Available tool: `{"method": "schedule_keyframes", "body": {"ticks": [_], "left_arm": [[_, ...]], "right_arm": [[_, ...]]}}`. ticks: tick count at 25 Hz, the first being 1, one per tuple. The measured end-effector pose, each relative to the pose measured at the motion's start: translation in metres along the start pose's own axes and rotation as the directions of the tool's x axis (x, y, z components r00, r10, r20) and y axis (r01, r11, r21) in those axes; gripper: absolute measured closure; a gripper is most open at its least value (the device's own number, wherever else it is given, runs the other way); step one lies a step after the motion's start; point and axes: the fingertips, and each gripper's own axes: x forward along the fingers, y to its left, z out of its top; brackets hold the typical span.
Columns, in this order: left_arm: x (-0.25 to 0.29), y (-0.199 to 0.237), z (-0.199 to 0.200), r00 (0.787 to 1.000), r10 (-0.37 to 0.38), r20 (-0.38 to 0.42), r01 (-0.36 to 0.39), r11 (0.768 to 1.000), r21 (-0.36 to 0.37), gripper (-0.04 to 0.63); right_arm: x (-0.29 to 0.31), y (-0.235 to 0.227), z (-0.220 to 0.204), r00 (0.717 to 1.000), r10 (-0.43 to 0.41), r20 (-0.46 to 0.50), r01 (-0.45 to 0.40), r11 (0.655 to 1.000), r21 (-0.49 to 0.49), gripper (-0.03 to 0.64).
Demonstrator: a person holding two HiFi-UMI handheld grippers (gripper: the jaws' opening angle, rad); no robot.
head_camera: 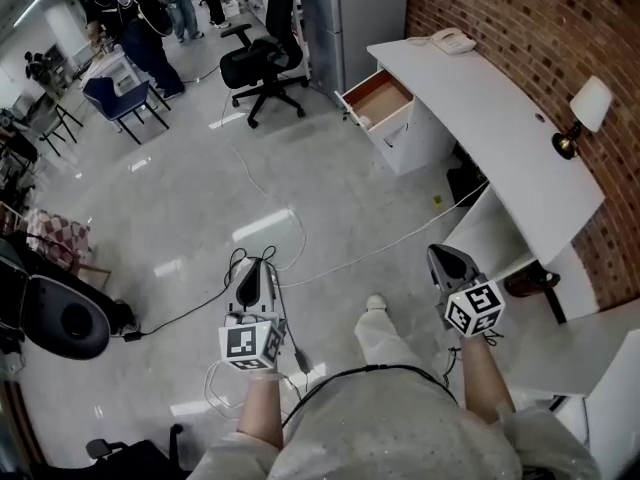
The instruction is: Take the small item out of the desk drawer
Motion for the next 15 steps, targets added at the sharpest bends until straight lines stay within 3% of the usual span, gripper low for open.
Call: {"method": "schedule_keyframes", "body": {"ticks": [13,15], "left_arm": [[0.167,0.021,0.009,0.998,0.038,-0.044,-0.037,0.999,0.018,0.589],[0.19,0.021,0.008,0.998,0.042,-0.046,-0.041,0.999,0.012,0.589]], "right_arm": [[0.131,-0.114,0.031,1.0,-0.02,-0.024,0.02,0.999,0.031,0.609],[0.147,-0.132,0.034,0.999,-0.015,-0.034,0.017,0.999,0.039,0.566]]}}
